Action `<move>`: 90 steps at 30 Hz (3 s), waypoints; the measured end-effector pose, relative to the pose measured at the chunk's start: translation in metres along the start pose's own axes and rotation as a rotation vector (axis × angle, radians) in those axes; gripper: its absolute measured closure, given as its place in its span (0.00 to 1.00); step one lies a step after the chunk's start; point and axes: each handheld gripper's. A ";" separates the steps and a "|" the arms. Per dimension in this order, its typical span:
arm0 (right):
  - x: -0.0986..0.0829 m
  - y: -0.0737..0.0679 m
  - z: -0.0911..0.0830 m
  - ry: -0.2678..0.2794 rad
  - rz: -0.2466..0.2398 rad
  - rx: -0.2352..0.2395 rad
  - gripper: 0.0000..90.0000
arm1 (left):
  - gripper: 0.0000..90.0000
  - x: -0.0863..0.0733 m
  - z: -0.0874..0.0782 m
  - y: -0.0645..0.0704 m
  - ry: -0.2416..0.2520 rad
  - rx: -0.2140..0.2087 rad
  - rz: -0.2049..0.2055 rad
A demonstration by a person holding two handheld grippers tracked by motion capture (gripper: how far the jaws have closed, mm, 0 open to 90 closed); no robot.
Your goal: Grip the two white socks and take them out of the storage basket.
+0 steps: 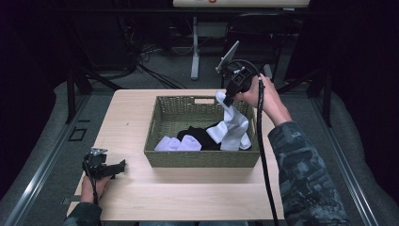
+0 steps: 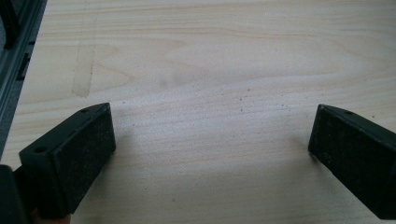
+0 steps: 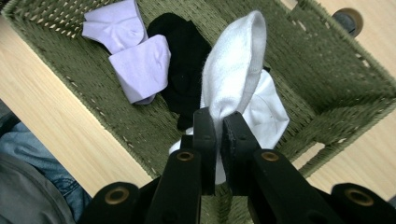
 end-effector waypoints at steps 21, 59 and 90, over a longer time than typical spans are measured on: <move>0.017 -0.006 -0.053 0.033 -0.031 -0.064 0.95 | 0.01 0.000 0.000 0.000 0.000 -0.001 0.000; -0.064 0.066 -0.127 0.087 0.148 -0.181 0.94 | 0.00 0.000 0.000 0.000 0.000 -0.001 0.002; -0.149 0.124 0.072 -0.007 0.355 -0.099 0.94 | 0.01 0.000 0.001 0.000 0.008 0.005 0.002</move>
Point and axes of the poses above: each handheld gripper's, and its own axes: z roughly forward along the jaws, x roughly out of its top, y roughly to its right, and after that the axes turned 8 degrees about -x, right-handed
